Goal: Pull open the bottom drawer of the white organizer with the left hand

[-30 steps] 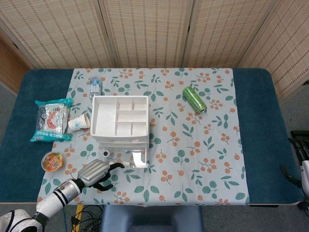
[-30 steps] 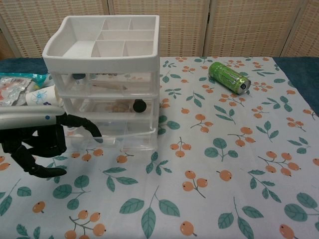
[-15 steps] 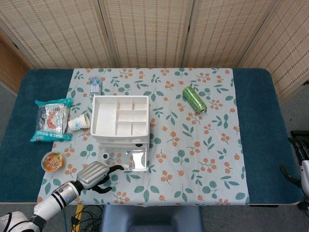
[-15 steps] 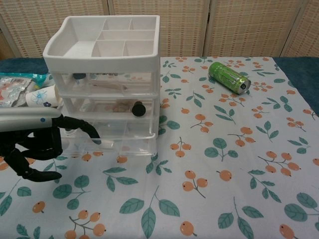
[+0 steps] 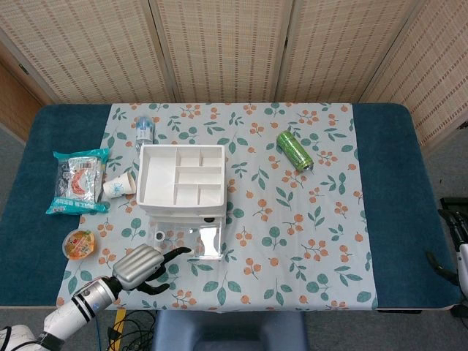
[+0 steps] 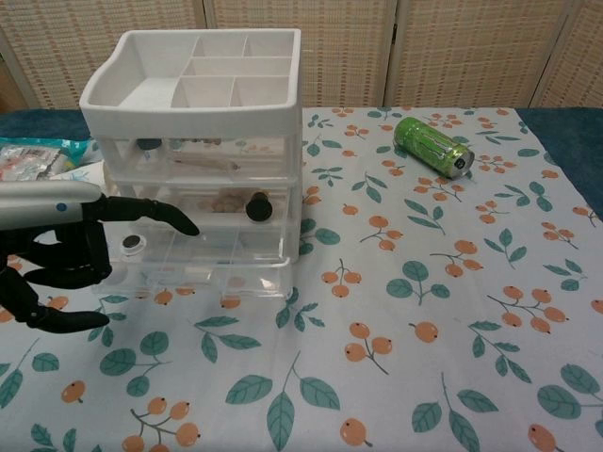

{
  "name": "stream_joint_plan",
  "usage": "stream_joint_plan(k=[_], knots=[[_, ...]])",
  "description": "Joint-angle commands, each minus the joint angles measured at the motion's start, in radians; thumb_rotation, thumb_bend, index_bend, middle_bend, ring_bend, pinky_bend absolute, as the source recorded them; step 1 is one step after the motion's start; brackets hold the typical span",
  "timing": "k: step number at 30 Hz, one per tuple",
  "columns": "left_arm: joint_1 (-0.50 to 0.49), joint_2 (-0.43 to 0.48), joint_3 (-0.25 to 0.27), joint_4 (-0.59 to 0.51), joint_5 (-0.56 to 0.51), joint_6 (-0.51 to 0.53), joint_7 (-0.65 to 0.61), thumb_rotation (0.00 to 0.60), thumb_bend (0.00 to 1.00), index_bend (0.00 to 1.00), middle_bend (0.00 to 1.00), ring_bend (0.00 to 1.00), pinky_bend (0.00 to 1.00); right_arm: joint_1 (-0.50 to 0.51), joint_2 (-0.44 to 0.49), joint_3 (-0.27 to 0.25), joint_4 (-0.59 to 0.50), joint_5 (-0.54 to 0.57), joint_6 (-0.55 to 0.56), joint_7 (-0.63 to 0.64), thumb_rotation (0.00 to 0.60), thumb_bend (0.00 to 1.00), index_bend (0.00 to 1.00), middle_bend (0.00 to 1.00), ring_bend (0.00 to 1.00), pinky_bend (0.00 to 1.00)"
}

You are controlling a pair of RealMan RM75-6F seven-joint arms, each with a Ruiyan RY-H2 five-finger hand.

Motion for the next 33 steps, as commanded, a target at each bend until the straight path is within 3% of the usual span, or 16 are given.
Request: stream_joint_plan(k=[1,6,13,26,33], knots=[[-0.011,0.017,-0.018,0.008,0.024,0.021,0.01,0.6,0.31,0.22,0.92,1.0,1.0,0.0,0.003,0.0,-0.002,-0.003,0.002,-0.002,0.6,0.28,0.13,0.18,0.17,0.17],[-0.037,0.006,-0.064,0.075,0.066,0.061,0.012,0.6,0.31,0.36,0.92,1.0,1.0,0.003,0.005,-0.001,-0.005,-0.006,-0.003,-0.004,0.6,0.28,0.13,0.18,0.17,0.17],[-0.106,-0.06,-0.096,0.261,0.191,0.104,-0.009,0.6,0.31,0.41,0.92,1.0,1.0,0.008,0.008,-0.002,-0.012,-0.013,-0.006,-0.011,0.6,0.28,0.12,0.18,0.17,0.17],[-0.234,-0.155,-0.041,0.516,0.413,0.148,0.005,0.6,0.31,0.39,0.91,0.96,1.0,0.011,0.016,-0.003,-0.029,-0.013,-0.01,-0.028,0.6,0.28,0.13,0.18,0.17,0.17],[-0.271,-0.197,-0.005,0.607,0.47,0.159,0.051,0.6,0.3,0.38,0.91,0.96,1.0,0.016,0.015,-0.002,-0.029,-0.006,-0.023,-0.031,0.6,0.28,0.13,0.18,0.17,0.17]])
